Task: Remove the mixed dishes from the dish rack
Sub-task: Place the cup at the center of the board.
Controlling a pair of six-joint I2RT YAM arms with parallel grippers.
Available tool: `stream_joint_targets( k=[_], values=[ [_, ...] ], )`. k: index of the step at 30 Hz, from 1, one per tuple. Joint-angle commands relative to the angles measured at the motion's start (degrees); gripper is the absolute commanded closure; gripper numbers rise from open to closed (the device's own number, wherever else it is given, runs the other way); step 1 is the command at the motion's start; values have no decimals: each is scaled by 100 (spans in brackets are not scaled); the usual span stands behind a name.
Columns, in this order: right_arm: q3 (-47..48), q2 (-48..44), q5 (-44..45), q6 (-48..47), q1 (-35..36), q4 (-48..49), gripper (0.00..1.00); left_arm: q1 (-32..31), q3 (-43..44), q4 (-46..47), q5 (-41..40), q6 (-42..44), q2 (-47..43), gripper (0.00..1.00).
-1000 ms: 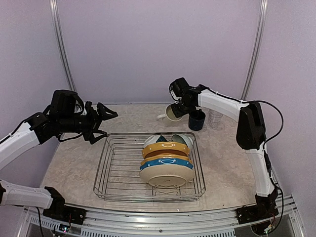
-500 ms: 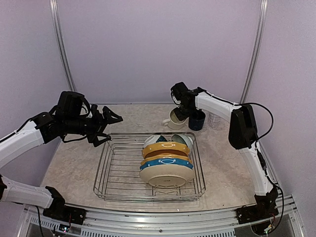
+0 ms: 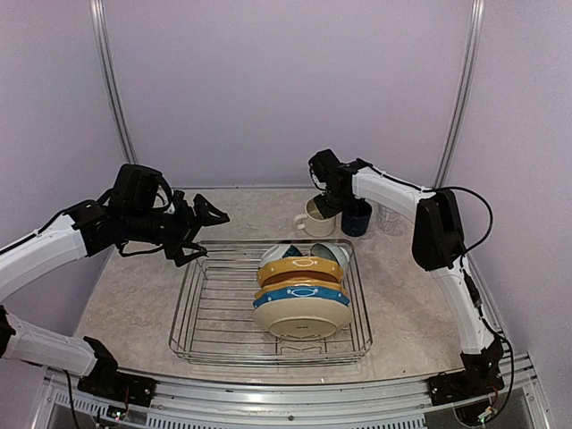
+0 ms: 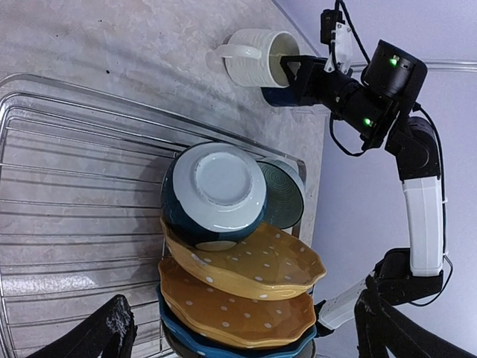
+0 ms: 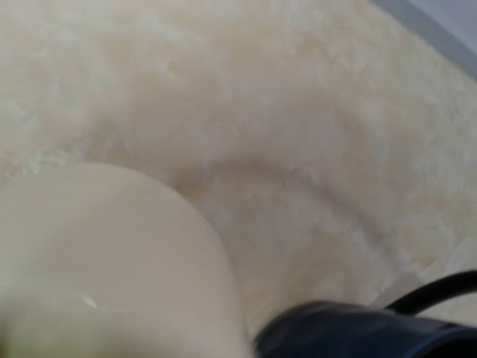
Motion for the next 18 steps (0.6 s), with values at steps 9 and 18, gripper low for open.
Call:
stream_joint_targets(
  k=[9,18],
  values=[
    [453,-5,54,31,-51,-14,52,-69,121,40,113,117,87,1],
    [424,-614,-402,56,-56,-172,31,-99,110,-41,92,204,113,1]
  ],
)
